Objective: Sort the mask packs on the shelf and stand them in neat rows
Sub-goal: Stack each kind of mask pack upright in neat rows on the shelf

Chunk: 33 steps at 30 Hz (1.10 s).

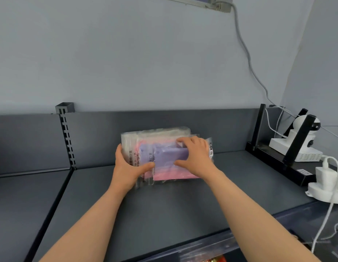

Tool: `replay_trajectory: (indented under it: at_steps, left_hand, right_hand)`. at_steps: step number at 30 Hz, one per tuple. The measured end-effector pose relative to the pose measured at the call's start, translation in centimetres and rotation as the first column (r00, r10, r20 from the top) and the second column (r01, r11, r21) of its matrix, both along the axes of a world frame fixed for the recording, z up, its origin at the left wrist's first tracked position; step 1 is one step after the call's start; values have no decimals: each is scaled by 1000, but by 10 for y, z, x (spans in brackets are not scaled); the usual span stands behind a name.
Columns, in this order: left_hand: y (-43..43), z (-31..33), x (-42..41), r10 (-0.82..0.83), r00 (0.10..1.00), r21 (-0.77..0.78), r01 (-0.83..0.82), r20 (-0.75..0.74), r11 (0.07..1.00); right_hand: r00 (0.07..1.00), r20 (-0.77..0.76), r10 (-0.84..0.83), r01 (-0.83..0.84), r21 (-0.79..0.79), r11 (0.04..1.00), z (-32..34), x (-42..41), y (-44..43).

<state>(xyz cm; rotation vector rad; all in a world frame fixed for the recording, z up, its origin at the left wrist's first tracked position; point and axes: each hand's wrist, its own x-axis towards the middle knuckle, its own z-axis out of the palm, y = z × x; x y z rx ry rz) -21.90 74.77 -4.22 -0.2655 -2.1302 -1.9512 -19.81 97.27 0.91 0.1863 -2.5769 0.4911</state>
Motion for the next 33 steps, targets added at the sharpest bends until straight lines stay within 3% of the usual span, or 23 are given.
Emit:
replay_trajectory:
  at_steps: [3, 5, 7, 9, 12, 16, 20, 24, 30, 33]
  left_hand:
    - [-6, -2, 0, 35, 999, -82, -36, -5, 996]
    - [-11, -3, -2, 59, 998, -102, -57, 12, 993]
    - [-14, -2, -3, 51, 998, -98, -49, 23, 994]
    - [-15, -1, -3, 49, 998, -95, -46, 32, 994]
    - [-19, -1, -6, 44, 998, -84, -40, 48, 996]
    - [-30, 1, -14, -56, 990, -28, 60, 126, 998]
    - [-36, 6, -23, -203, 961, 49, 197, 189, 979]
    - [-35, 11, -27, -176, 968, 24, 175, 180, 984]
    - [-43, 20, -28, -217, 964, 45, 213, 151, 976]
    - [-54, 30, -26, -262, 955, 14, 262, 139, 965]
  right_hand:
    - [988, -142, 69, -67, 14, 998, -5, -4, -14]
    - [982, -182, -54, 23, -166, 986, -6, -6, -2]
    - [993, -1, -117, 105, -444, 890, -9, -7, 18]
    - [971, 232, 63, 115, -678, 726, -18, -12, 36]
    - [873, 319, 369, 96, -855, 510, -29, -29, 47]
    - [784, 283, 553, -6, -887, 462, -26, -51, 35]
    - [820, 245, 517, 31, -921, 387, -31, -66, 26]
    - [808, 288, 515, 91, -923, 374, -34, -73, 24]
    - [825, 215, 523, 12, -932, 363, -25, -62, 17]
    - [854, 152, 498, -77, -909, 410, -12, -52, 19]
